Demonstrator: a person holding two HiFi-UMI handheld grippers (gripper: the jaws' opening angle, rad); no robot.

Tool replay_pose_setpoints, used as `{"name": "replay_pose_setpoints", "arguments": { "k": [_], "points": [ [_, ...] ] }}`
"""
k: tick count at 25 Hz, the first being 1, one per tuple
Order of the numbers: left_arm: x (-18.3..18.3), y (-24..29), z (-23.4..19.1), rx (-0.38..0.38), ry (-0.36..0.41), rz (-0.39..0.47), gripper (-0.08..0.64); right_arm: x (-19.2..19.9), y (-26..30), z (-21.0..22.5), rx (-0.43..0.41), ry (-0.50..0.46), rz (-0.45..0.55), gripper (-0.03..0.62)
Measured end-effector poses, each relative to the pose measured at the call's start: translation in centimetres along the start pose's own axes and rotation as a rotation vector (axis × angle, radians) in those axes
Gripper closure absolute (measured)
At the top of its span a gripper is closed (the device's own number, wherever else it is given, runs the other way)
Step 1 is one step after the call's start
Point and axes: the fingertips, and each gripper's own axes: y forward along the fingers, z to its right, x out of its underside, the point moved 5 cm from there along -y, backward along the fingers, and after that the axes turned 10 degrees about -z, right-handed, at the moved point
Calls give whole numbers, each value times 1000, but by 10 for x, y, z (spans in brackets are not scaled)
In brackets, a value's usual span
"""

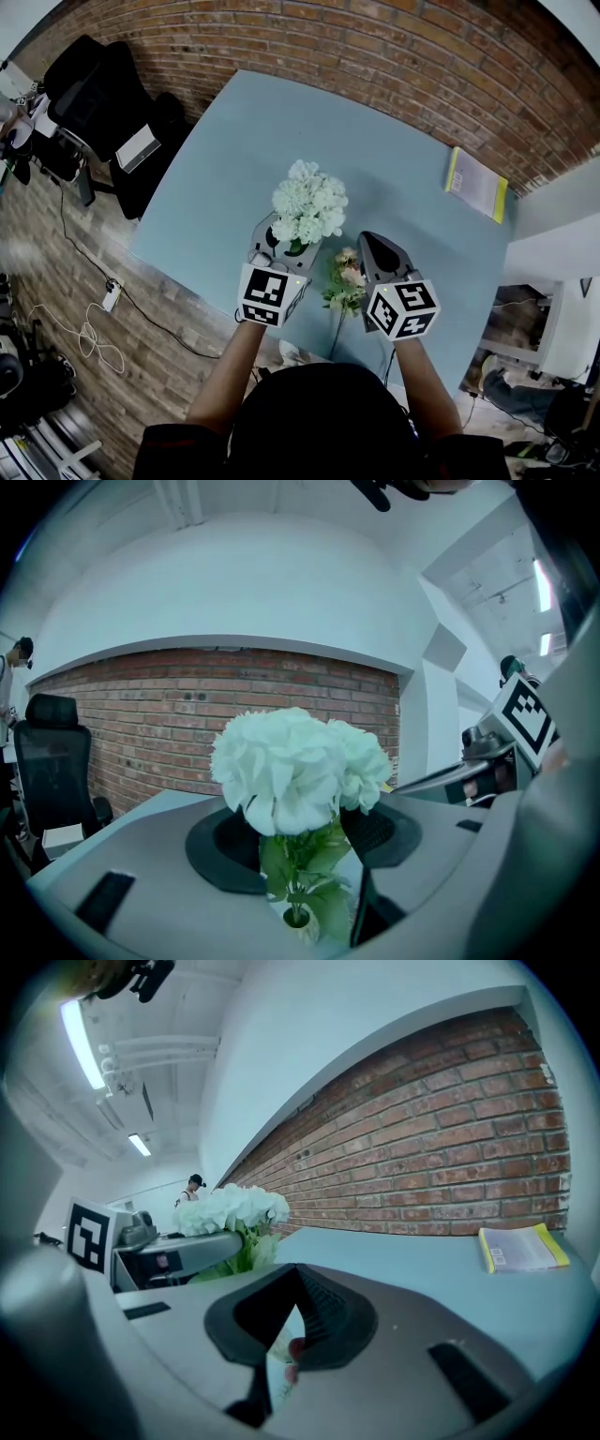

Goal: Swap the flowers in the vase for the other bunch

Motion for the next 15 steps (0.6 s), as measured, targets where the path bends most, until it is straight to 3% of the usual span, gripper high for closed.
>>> {"name": "replay_pose_setpoints", "arguments": {
  "k": [15],
  "points": [
    [-21,-31,6,-20,34,83,314,-3,-20,-18,1,-24,43,580]
  ]
}}
